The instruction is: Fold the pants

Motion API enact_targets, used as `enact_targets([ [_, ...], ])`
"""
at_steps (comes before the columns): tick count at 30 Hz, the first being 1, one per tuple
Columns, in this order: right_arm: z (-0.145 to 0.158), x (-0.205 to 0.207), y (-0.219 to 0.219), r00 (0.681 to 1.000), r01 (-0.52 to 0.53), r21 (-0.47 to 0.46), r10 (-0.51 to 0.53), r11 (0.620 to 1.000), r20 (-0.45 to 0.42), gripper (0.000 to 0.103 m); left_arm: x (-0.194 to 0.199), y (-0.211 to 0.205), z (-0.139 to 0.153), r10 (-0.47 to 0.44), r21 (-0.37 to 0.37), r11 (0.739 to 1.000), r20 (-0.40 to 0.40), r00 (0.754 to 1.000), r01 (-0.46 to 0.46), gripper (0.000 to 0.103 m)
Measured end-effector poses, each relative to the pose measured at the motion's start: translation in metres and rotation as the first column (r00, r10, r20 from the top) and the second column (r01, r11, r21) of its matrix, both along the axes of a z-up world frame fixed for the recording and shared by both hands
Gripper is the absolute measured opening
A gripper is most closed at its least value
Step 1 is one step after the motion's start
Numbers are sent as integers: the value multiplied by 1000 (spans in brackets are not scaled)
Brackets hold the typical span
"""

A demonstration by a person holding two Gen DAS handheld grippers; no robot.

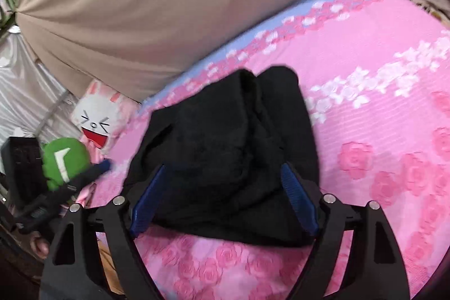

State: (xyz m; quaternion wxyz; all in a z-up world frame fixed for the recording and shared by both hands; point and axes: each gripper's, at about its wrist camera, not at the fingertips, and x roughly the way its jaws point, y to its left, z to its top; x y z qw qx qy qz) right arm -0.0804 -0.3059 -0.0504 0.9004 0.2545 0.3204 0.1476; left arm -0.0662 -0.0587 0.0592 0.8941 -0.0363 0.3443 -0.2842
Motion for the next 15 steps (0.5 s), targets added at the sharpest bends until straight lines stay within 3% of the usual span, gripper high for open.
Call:
enact_targets([
  [1, -3, 7, 7, 1000, 2, -18, -2, 1000, -11, 62, 2, 12, 1, 38, 4, 999, 3, 999, -38, 49],
  [2, -2, 6, 12, 1000, -3, -36, 2, 999, -17, 38, 5, 28, 1, 84, 7, 996, 8, 996, -84, 49],
  [4, 10, 9, 22, 1000, -12, -52, 13, 999, 11, 19, 11, 51, 1, 143, 7, 990, 9, 990, -143, 49],
  [6, 45, 10, 41, 995, -53, -45, 57, 998, 87, 17, 15, 70, 3, 194, -2, 981, 12, 981, -194, 49],
  [8, 94, 7, 66, 970, -152, -20, 153, 988, 190, 16, 17, 87, 7, 238, -13, 971, 18, 971, -238, 49],
  [11, 154, 8, 120, 907, -295, -49, 296, 954, 300, 16, 16, 111, 15, 293, -45, 955, 28, 956, -292, 49],
  [15, 191, -3, 177, 831, -379, -149, 407, 913, 379, 15, 10, 144, 23, 356, -89, 931, 26, 934, -353, 49],
])
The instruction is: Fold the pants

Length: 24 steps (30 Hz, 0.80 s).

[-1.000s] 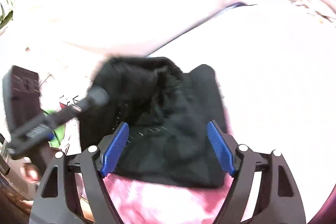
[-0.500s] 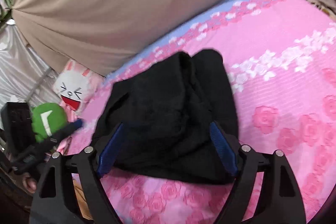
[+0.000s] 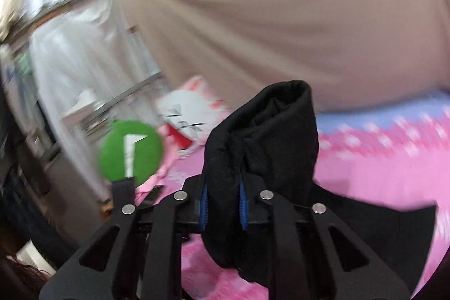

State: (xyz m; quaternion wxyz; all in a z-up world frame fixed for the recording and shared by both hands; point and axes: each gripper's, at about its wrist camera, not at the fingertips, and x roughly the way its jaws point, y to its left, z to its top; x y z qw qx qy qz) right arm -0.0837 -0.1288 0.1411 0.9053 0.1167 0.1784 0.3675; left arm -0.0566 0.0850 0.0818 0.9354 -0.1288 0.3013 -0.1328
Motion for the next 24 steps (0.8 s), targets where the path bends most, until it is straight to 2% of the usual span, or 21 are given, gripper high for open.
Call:
enact_targets([
  [2, -5, -8, -11, 1000, 25, 12, -25, 1000, 12, 15, -3, 5, 2, 4, -12, 1000, 1, 1000, -4, 49],
  [3, -15, -11, -28, 997, 77, 15, -77, 997, -4, 15, -4, 6, 2, 2, -12, 1000, 3, 1000, -2, 49],
  [4, -26, -12, -40, 990, 140, -4, -140, 990, -15, 15, -5, 5, 1, -6, -10, 1000, 2, 1000, 6, 49],
  [5, -47, -12, -63, 964, 259, -54, -261, 964, -45, 15, -3, 0, -2, -26, -9, 1000, -4, 1000, 26, 50],
  [7, -95, -10, -108, 886, 423, -139, -441, 896, -145, 15, 3, -11, -9, -62, -14, 998, -25, 998, 61, 50],
  [8, -131, -7, -140, 817, 494, -168, -522, 853, -246, 15, 6, -19, -13, -88, -18, 996, -37, 995, 87, 50],
  [9, -158, -6, -163, 762, 535, -178, -563, 826, -319, 15, 11, -31, -21, -121, -24, 993, -56, 991, 120, 50],
  [10, -180, -6, -179, 726, 556, -181, -580, 811, -369, 16, 16, -41, -28, -142, -28, 990, -77, 987, 140, 50],
  [11, -198, -8, -190, 726, 547, -136, -549, 826, -415, 17, 20, -50, -34, -160, -34, 987, -97, 982, 157, 50],
  [12, -201, -12, -193, 735, 543, -99, -529, 834, -425, 17, 26, -61, -42, -182, -45, 983, -127, 975, 177, 51],
  [15, -184, -14, -178, 772, 513, -151, -531, 845, -351, 20, 37, -89, -62, -228, -80, 973, -210, 951, 215, 51],
  [18, -169, -12, -169, 787, 501, -176, -531, 847, -314, 25, 35, -95, -68, -213, -63, 977, -219, 952, 204, 53],
  [19, -166, -12, -171, 782, 509, -185, -541, 841, -308, 32, 35, -94, -69, -208, -59, 978, -221, 953, 199, 53],
  [20, -167, -12, -175, 773, 525, -192, -559, 829, -301, 48, 36, -92, -70, -209, -65, 978, -225, 952, 199, 53],
  [22, -170, -12, -180, 758, 547, -195, -581, 814, -296, 64, 35, -84, -70, -213, -92, 976, -239, 947, 196, 56],
  [24, -178, -7, -190, 744, 551, -191, -582, 812, -329, 65, 36, -79, -73, -204, -106, 978, -260, 944, 182, 61],
])
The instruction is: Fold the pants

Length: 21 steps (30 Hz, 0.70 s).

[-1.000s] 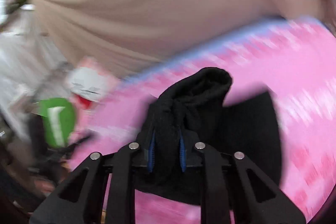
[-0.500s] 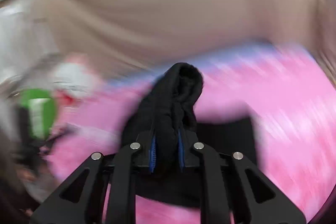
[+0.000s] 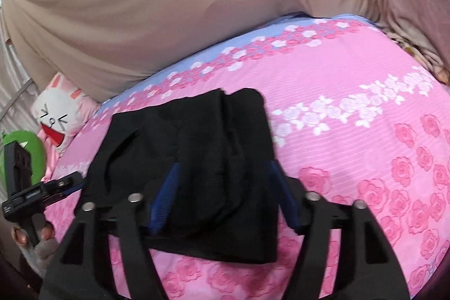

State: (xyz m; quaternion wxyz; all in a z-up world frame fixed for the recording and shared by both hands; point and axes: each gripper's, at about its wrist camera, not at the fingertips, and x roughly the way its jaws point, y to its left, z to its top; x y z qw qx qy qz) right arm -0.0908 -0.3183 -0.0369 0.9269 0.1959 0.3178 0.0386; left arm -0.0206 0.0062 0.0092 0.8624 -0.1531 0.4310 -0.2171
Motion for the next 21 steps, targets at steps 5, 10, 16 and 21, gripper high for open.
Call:
enact_targets([
  [5, -22, 8, -5, 997, -19, 117, 27, 993, -73, 84, 3, -5, -18, -59, -14, 998, -78, 995, 58, 85],
  [10, -31, 14, -1, 994, -50, 198, 68, 979, -87, 55, 22, -9, -42, -140, -192, 976, -190, 972, 103, 74],
  [16, 28, -4, 29, 990, -138, 191, 132, 972, 44, 36, 6, 18, 13, -115, -157, 982, -35, 993, 108, 36],
  [21, 12, -4, 73, 980, -195, 92, 198, 976, -21, 49, -23, 54, 26, -26, -6, 1000, 18, 1000, 26, 46],
])
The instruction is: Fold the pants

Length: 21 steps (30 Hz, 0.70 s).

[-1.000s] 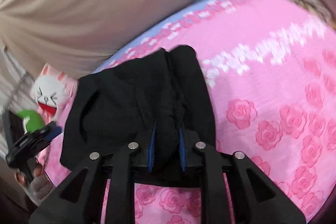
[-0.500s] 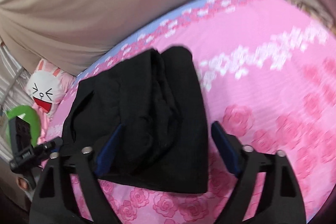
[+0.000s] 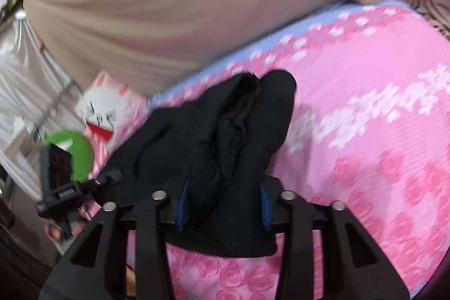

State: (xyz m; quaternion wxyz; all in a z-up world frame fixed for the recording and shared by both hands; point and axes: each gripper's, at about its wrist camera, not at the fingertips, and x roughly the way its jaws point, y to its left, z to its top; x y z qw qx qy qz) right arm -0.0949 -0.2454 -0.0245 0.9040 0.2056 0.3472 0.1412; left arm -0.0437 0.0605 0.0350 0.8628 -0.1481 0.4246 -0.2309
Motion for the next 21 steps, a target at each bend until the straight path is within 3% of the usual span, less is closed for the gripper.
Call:
enact_targets([
  [2, -18, 0, 8, 996, 68, -116, -74, 991, -50, 55, -4, 5, -18, 63, 118, 991, -25, 998, -60, 47],
  [4, -3, -14, 10, 995, 105, -143, -103, 984, 16, 54, -10, 11, -26, 66, 92, 994, -39, 997, -62, 47],
  [6, 26, -24, 15, 987, 138, -198, -119, 971, 105, 54, -14, 11, -17, 70, 107, 992, -4, 998, -69, 47],
  [8, 60, -27, 25, 980, 109, -193, -73, 975, 184, 43, -15, 8, -10, 60, 115, 991, 27, 998, -63, 49],
  [11, 85, -8, 49, 971, 52, -210, -1, 976, 239, 30, -6, 6, -13, 63, 138, 988, 33, 997, -67, 51],
  [13, 75, 22, 61, 980, 17, -233, 30, 972, 198, 24, -3, 8, -21, 70, 131, 989, 29, 997, -73, 53],
  [15, 34, 74, 62, 998, 7, -266, 8, 964, 57, 19, -4, 13, -27, 72, 130, 989, 21, 997, -74, 56],
  [17, -10, 110, 57, 997, 19, -313, -41, 950, -67, 11, -6, 18, -31, 65, 115, 991, 19, 998, -66, 60],
  [18, -9, 109, 52, 998, 34, -261, -48, 965, -46, 11, -7, 20, -32, 66, 109, 992, 22, 998, -68, 67],
  [19, 1, 100, 48, 997, 48, -219, -61, 975, -55, 11, -9, 22, -32, 87, 130, 987, 32, 996, -90, 68],
  [21, 22, 77, 49, 998, 56, -193, -56, 980, 10, 14, -12, 21, -32, 102, 192, 975, 64, 993, -112, 70],
])
